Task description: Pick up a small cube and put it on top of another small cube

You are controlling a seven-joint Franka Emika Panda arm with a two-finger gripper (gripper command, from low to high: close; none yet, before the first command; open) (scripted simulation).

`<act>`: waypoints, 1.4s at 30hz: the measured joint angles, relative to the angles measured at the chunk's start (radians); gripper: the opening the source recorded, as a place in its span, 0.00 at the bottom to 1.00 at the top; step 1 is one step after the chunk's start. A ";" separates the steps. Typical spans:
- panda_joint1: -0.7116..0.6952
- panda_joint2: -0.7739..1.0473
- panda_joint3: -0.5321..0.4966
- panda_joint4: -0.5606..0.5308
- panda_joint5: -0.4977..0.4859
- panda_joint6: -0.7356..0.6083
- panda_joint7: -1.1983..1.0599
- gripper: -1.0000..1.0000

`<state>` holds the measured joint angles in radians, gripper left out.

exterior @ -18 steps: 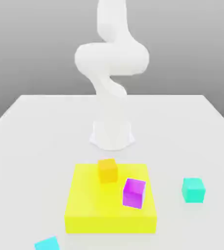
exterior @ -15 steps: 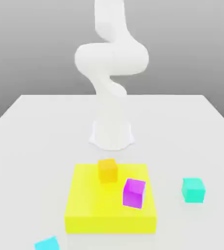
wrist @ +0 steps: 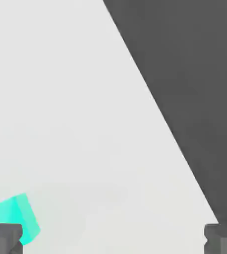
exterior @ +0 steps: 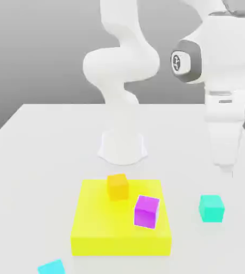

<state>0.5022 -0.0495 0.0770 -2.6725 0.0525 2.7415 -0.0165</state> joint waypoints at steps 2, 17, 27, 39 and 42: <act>0.034 0.072 0.015 -0.036 -0.036 0.043 -0.049 0.50; 0.090 0.357 -0.039 -0.024 -0.140 0.261 -0.035 0.00; 0.001 0.175 -0.091 0.017 -0.038 0.024 0.052 0.00; -0.210 0.273 -0.386 0.265 0.090 -0.147 0.486 0.00; -0.269 0.334 -0.450 0.341 0.150 -0.164 0.583 0.00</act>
<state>0.2337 0.2847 -0.3727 -2.3313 0.2027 2.5779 0.5665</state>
